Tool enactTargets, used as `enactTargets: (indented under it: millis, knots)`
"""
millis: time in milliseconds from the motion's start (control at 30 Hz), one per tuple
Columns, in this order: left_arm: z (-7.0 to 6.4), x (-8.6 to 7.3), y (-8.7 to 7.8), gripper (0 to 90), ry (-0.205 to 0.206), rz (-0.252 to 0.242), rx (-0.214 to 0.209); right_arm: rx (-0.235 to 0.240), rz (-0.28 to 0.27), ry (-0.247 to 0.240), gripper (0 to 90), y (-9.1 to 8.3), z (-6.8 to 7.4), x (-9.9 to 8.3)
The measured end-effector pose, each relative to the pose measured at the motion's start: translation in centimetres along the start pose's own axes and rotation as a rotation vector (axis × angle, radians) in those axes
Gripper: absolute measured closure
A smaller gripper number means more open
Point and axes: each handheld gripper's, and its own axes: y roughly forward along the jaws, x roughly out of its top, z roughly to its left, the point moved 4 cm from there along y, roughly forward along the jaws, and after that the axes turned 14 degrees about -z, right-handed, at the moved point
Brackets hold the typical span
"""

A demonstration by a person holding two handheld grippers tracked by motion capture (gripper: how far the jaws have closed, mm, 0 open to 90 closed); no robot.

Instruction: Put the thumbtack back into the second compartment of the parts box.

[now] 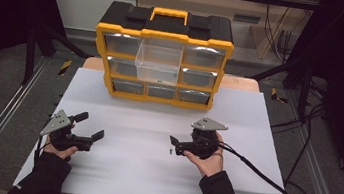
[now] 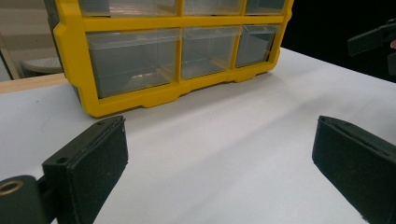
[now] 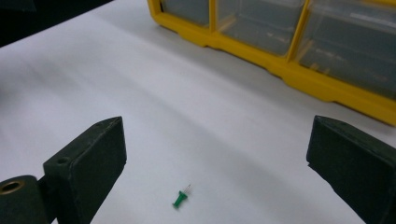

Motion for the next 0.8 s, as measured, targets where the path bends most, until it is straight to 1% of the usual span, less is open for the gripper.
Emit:
enactTargets:
  millis: [200, 333, 433, 533, 567, 600, 667, 700, 733, 800]
  knots:
    - [0.0, 0.0, 0.0, 3.1, -0.006, -0.006, 0.001, 0.012, 0.068, -0.019, 5.6, 1.0, 0.8, -2.1]
    - [0.0, 0.0, 0.0, 3.1, -0.003, -0.005, -0.001, 0.018, 0.105, -0.031, 8.0, 1.8, 1.1, -3.3]
    - [0.0, 0.0, 0.0, 3.1, -0.005, -0.004, 0.000, 0.032, 0.131, -0.053, 13.0, 2.2, 1.3, -4.1]
    - [0.0, 0.0, -0.1, 3.1, -0.003, -0.005, -0.001, 0.035, 0.155, -0.063, 19.4, 2.6, 1.5, -4.9]
    - [0.0, 0.0, -0.1, 3.0, -0.003, -0.005, -0.001, 0.035, 0.155, -0.063, 19.4, 2.6, 1.5, -4.9]
    - [0.0, 0.0, -0.1, 3.0, -0.002, -0.003, -0.002, 0.034, 0.171, -0.068, 24.0, 2.8, 1.6, -5.3]
    - [0.0, 0.1, -0.1, 3.0, -0.002, -0.004, -0.003, 0.034, 0.184, -0.069, 27.9, 3.0, 1.6, -5.6]
    - [0.0, 0.1, -0.1, 3.0, -0.002, -0.004, -0.003, 0.034, 0.184, -0.069, 27.9, 3.0, 1.6, -5.6]
    - [0.0, 0.1, -0.1, 3.0, -0.003, -0.006, -0.002, 0.032, 0.192, -0.074, 33.6, 3.1, 1.6, -5.9]
    - [0.0, 0.1, -0.1, 3.0, -0.003, -0.004, -0.002, 0.031, 0.202, -0.071, 37.9, 3.2, 1.6, -6.1]
